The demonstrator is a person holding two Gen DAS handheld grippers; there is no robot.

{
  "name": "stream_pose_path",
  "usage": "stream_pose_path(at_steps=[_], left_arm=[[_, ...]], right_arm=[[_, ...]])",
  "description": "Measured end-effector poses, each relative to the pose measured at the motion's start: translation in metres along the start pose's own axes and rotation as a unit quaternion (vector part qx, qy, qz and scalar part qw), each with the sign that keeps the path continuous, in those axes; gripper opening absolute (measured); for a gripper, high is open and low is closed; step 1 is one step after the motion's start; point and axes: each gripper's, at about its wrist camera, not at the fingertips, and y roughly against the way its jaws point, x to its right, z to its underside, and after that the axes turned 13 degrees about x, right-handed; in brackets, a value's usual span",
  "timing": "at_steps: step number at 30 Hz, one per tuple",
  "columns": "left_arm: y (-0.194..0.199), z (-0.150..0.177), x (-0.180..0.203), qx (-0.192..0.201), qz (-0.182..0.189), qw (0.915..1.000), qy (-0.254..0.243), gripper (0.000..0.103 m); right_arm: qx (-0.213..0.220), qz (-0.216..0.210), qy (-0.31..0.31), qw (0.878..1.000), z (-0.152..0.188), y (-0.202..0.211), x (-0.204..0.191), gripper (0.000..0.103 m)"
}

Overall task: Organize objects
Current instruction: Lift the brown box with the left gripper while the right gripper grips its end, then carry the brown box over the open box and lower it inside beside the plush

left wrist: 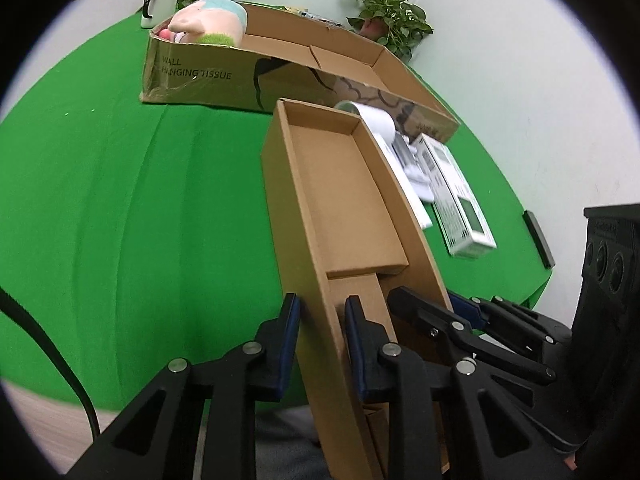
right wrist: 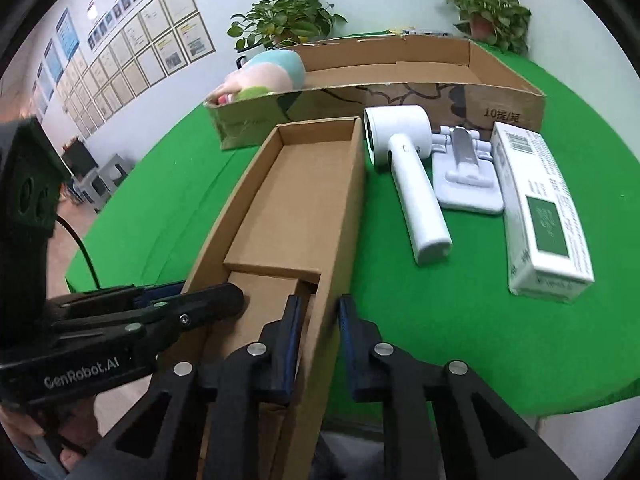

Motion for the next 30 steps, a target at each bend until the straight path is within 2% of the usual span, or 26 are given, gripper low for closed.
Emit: stream_pose_path(at_steps=[6, 10, 14, 22, 30], left_arm=[[0.003, 0.003, 0.003, 0.000, -0.015, 0.9999, 0.004, 0.022], [0.002, -0.002, 0.004, 0.000, -0.023, 0.9997, 0.002, 0.019], [0.013, -0.018, 0.013, 0.036, -0.026, 0.9988, -0.017, 0.018], [0.039, -0.087, 0.041, 0.126, -0.020, 0.9889, -0.077, 0.017], [0.073, -0.205, 0.083, 0.217, -0.012, 0.9647, -0.148, 0.018]], right_arm=[[-0.001, 0.005, 0.006, 1.000, 0.006, 0.009, -0.001, 0.012], [0.013, 0.010, 0.005, 1.000, 0.002, 0.010, -0.003, 0.013], [0.047, 0.015, 0.005, 0.999, -0.013, 0.019, -0.005, 0.013], [0.149, 0.022, 0.008, 0.989, -0.076, 0.050, -0.008, 0.012], [0.242, 0.039, 0.030, 0.969, -0.182, 0.082, -0.016, 0.011]])
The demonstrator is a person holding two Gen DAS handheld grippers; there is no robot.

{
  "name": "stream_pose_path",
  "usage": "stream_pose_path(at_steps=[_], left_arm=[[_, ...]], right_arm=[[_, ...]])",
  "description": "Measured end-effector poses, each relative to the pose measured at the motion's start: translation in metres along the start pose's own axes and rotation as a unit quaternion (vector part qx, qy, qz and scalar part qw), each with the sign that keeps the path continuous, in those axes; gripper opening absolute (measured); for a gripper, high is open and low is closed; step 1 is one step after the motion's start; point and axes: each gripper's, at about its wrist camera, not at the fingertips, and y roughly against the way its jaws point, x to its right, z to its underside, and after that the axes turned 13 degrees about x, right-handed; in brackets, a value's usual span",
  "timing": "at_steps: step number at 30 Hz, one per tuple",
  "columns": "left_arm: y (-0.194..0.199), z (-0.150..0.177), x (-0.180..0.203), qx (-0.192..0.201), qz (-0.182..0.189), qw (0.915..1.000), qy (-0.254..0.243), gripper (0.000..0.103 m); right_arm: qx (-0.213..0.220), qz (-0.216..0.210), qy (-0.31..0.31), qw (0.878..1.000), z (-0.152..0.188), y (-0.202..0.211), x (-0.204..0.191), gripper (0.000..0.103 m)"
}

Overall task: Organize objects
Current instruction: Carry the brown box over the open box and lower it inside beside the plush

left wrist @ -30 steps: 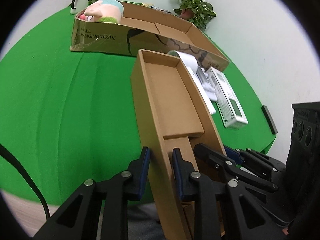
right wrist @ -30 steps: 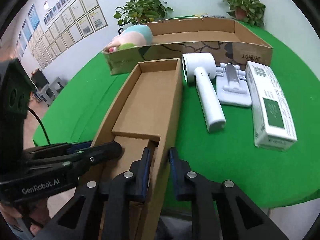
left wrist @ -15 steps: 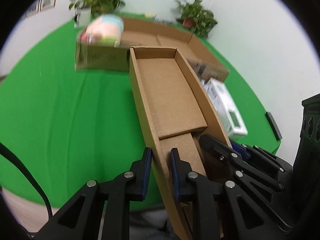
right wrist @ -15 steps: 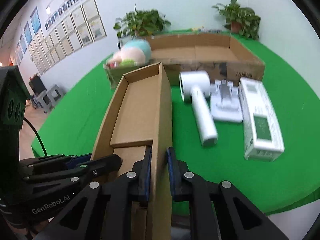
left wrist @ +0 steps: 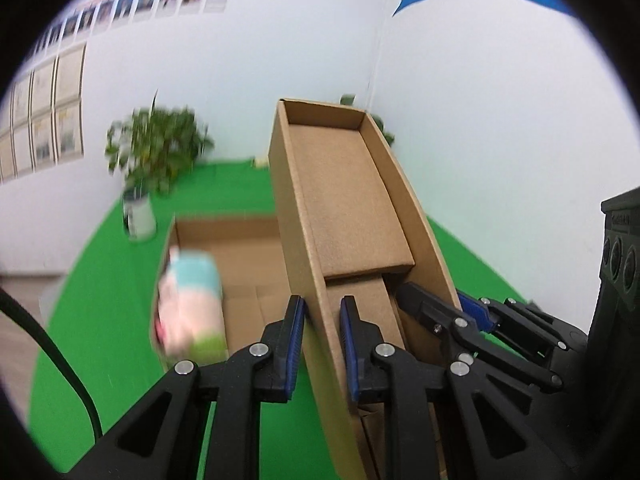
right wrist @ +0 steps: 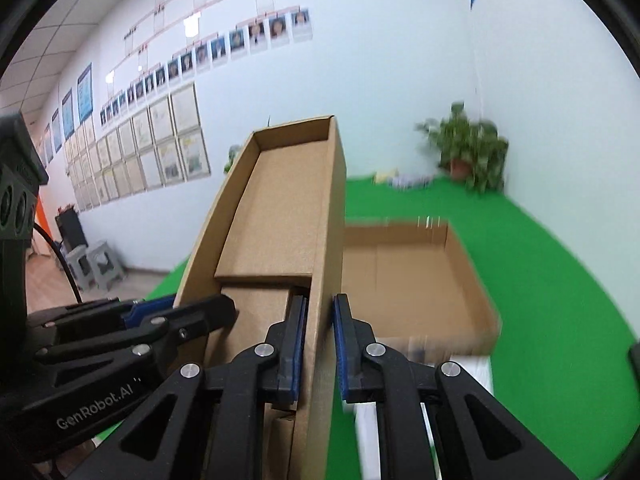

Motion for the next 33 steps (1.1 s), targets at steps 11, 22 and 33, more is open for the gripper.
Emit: stream_pose_path(at_steps=[11, 22, 33], left_arm=[[-0.060, -0.103, -0.018, -0.006, -0.015, 0.9996, -0.022, 0.018], [-0.132, -0.059, -0.058, -0.075, -0.038, 0.9965, -0.005, 0.016], [-0.216, 0.034, -0.098, -0.187, -0.068, 0.9800, -0.001, 0.015]], right_arm=[[0.013, -0.006, 0.004, 1.000, -0.123, -0.080, 0.000, 0.011], [-0.055, -0.011, -0.015, 0.998, -0.090, -0.199, 0.020, 0.011], [-0.152, -0.018, -0.047, 0.987, 0.026, -0.316, 0.047, 0.011]])
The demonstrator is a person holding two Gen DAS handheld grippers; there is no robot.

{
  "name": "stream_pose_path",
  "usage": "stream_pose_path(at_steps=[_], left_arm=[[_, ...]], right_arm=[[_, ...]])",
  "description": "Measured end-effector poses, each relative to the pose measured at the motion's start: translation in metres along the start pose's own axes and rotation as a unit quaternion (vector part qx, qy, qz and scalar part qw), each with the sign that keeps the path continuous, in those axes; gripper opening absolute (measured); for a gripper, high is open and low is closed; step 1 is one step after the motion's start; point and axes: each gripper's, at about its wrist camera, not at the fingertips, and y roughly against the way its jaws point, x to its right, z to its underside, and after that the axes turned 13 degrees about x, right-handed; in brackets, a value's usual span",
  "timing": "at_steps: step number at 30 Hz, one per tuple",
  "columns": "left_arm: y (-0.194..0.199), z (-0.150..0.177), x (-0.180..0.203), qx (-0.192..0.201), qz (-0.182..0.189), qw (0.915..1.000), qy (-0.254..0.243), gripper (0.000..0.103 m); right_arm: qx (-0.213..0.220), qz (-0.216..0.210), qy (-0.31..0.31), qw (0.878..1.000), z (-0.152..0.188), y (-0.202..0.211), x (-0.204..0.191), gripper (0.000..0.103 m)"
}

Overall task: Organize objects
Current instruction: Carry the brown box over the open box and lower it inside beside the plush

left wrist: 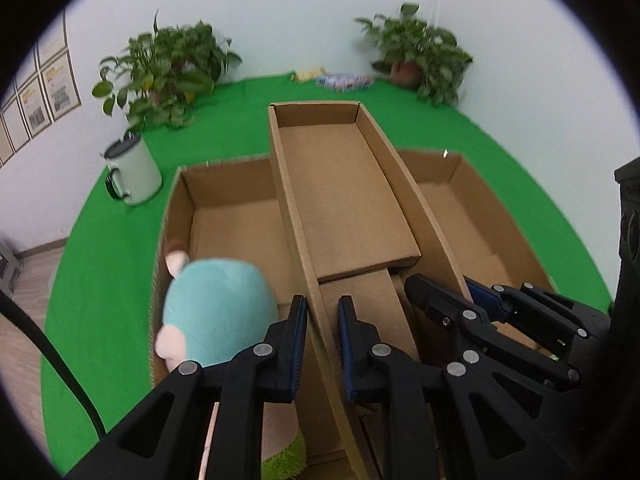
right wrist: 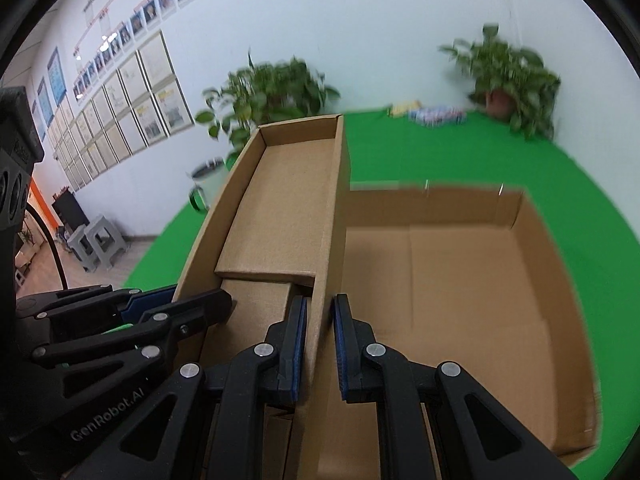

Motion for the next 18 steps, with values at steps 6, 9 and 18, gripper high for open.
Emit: stream_pose_path(at_steps=[6, 9, 18], left_arm=[[-0.037, 0.025, -0.005, -0.056, -0.010, 0.9984, 0.000, 0.014], [-0.045, 0.035, -0.006, -0.073, -0.020, 0.9972, -0.002, 0.013], [-0.030, 0.035, -0.015, -0.075, -0.010, 0.9968, 0.025, 0.018]], right_arm=[[-0.051, 0.001, -0.026, 0.998, 0.045, -0.049, 0.021, 0.011], [-0.076, 0.002, -0.037, 0.996, 0.064, -0.067, 0.023, 0.011], [-0.105, -0.006, -0.022, 0.994, 0.085, -0.083, 0.000, 0.009]])
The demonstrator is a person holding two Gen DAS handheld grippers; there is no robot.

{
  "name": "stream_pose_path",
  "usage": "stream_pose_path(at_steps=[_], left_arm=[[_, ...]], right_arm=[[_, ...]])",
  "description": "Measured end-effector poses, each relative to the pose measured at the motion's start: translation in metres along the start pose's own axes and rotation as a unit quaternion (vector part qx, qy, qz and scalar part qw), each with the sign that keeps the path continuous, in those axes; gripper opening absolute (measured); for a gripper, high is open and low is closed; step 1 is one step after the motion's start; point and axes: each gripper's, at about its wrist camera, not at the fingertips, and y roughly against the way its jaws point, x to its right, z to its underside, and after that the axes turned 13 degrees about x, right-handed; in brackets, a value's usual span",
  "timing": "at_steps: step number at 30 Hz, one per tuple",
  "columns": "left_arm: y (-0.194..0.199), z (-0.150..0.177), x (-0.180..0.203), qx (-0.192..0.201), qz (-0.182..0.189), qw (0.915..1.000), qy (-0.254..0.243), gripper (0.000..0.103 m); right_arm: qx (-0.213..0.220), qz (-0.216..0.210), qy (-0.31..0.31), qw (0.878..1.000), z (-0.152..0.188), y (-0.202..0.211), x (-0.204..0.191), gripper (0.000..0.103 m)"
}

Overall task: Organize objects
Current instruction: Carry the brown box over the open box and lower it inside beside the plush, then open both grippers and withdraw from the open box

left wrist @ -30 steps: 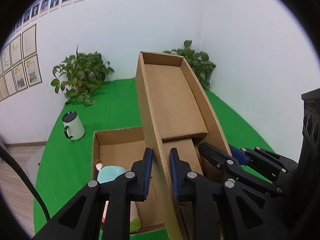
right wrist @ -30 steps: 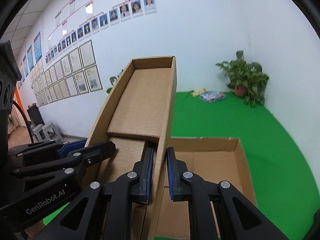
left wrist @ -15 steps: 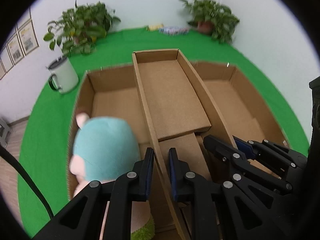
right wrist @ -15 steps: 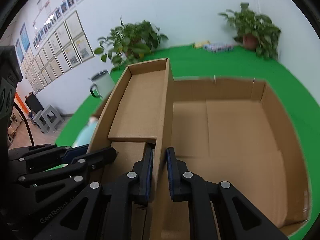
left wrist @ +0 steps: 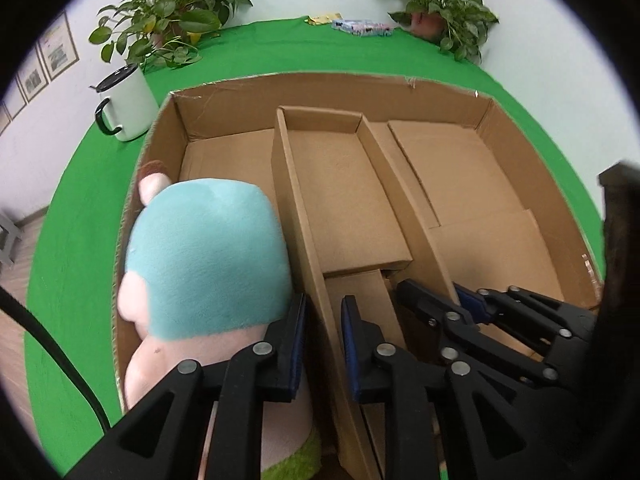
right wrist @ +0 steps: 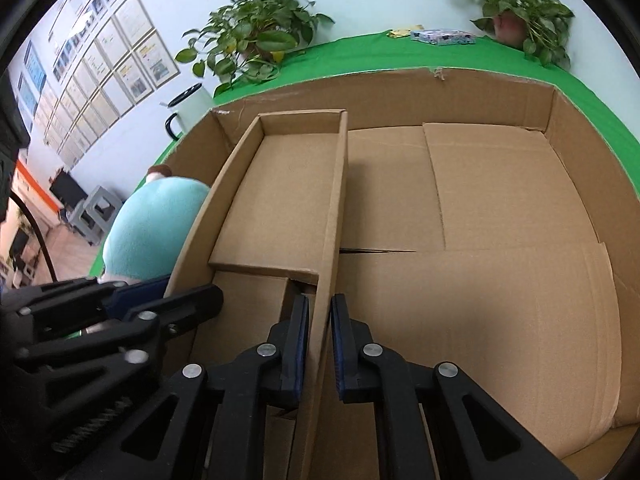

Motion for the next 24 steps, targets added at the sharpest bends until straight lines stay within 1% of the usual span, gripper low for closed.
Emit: stream_pose_path(at_steps=[4, 8, 12, 13, 15, 17, 18, 19, 20, 21, 24], left_arm=[[0.026, 0.002, -0.005, 0.031, -0.006, 0.9995, 0.002, 0.019], [0.053, 0.008, -0.011, 0.065, -0.035, 0.9973, -0.007, 0.020], [0.073, 0.016, -0.019, 0.086, -0.038, 0.9955, 0.000, 0.020], [0.075, 0.018, -0.020, 0.090, -0.037, 0.9953, 0.003, 0.020], [0.083, 0.022, -0.022, 0.100, -0.035, 0.9943, 0.011, 0.020], [0.092, 0.027, -0.022, 0.114, -0.037, 0.9928, 0.013, 0.020], [0.096, 0.030, -0.021, 0.121, -0.039, 0.9918, 0.013, 0.022], [0.102, 0.033, -0.020, 0.130, -0.043, 0.9905, 0.012, 0.027], [0.106, 0.034, -0.018, 0.137, -0.045, 0.9894, 0.013, 0.032], [0.111, 0.037, -0.017, 0.146, -0.046, 0.9882, 0.013, 0.034], [0.130, 0.044, -0.008, 0.184, -0.050, 0.9817, 0.007, 0.044]], right_arm=[[-0.007, 0.008, 0.020, 1.000, -0.001, -0.003, -0.012, 0.009], [-0.017, 0.019, 0.029, 0.999, -0.003, -0.006, -0.021, 0.009], [-0.017, 0.040, 0.073, 0.996, 0.000, -0.002, -0.035, 0.009], [-0.016, 0.040, 0.077, 0.996, 0.001, 0.000, -0.035, 0.010], [-0.013, 0.034, 0.081, 0.996, 0.000, 0.004, -0.034, 0.014], [0.003, 0.024, 0.078, 0.997, -0.003, 0.016, -0.030, 0.015], [0.015, 0.019, 0.077, 0.997, -0.004, 0.025, -0.029, 0.020], [0.028, 0.012, 0.077, 0.997, -0.008, 0.035, -0.030, 0.026], [0.038, 0.007, 0.076, 0.996, -0.010, 0.045, -0.030, 0.042], [0.050, 0.002, 0.077, 0.996, -0.010, 0.060, -0.028, 0.059], [0.090, -0.011, 0.089, 0.992, -0.006, 0.107, -0.029, 0.079]])
